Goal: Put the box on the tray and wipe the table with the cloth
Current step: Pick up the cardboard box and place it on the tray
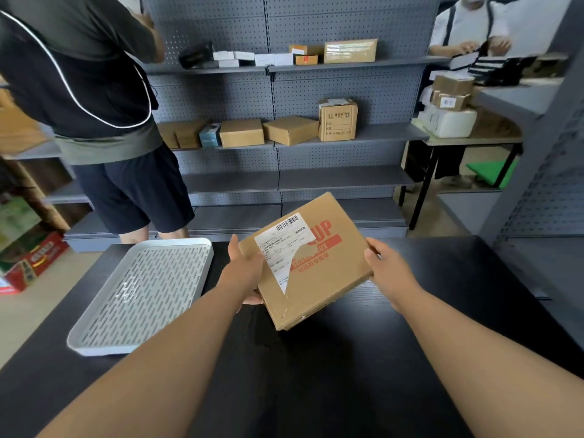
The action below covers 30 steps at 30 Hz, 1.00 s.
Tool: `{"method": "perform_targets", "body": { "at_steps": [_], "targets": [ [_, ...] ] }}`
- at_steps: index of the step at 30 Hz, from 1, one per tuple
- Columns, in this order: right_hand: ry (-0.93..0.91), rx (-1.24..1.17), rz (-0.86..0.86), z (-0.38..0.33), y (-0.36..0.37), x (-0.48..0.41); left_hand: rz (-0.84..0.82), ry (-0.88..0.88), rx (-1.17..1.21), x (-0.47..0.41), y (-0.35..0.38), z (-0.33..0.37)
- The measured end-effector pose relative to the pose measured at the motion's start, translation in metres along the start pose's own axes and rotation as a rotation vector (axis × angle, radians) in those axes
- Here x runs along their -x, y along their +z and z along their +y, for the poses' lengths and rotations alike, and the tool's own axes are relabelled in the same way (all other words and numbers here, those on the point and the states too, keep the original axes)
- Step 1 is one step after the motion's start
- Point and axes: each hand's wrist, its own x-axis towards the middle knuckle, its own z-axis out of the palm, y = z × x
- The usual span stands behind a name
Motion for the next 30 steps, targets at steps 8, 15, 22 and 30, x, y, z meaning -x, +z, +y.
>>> {"method": "perform_targets", "body": {
  "at_steps": [8, 15, 22, 30],
  "targets": [
    [-0.054, -0.138, 0.013, -0.014, -0.007, 0.017, 0.015, 0.008, 0.106, 0.024, -0.008, -0.01],
    [-0.088, -0.301, -0.033, -0.033, -0.009, 0.028, 0.138, 0.078, 0.122, 0.041, -0.012, -0.02],
    [-0.12, -0.413, 0.019, -0.047, -0.002, 0.03, 0.218, 0.185, 0.07, 0.056, -0.023, -0.027],
    [-0.133, -0.434, 0.01, -0.068, 0.007, 0.02, 0.177, 0.25, 0.011, 0.059, -0.034, -0.031]
  ]
}}
